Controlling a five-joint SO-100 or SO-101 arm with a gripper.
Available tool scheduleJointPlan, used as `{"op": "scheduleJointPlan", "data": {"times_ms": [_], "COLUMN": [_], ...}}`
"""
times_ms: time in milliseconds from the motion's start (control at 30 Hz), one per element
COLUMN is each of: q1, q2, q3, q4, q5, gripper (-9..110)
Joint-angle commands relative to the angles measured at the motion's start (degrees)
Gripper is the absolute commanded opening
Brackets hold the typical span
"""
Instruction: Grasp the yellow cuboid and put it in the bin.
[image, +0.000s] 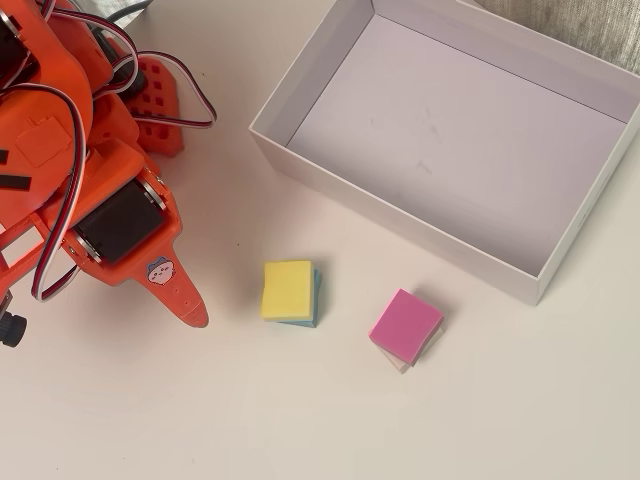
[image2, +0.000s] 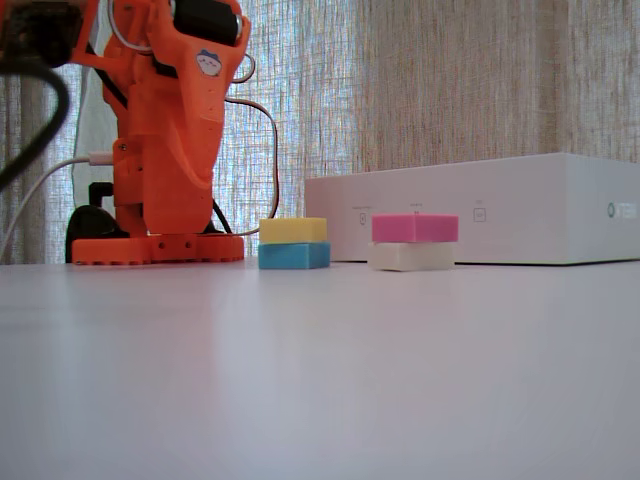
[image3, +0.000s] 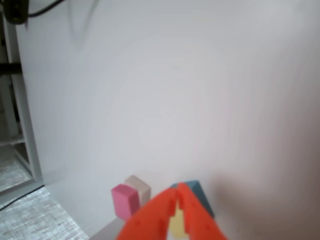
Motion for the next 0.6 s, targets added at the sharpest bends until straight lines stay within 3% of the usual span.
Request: {"op": "scheduleJointPlan", "data": {"times_ms": [0, 400, 567], "q1": [-2.2, -1.9, -1.5], "q2": [-0.3, -0.3, -2.3], "q3": [-0.2, -0.2, -2.3], "q4": [0.0, 0.0, -1.1], "q5": [-1.1, -1.1, -3.6], "gripper": [-8, -8, 8]}}
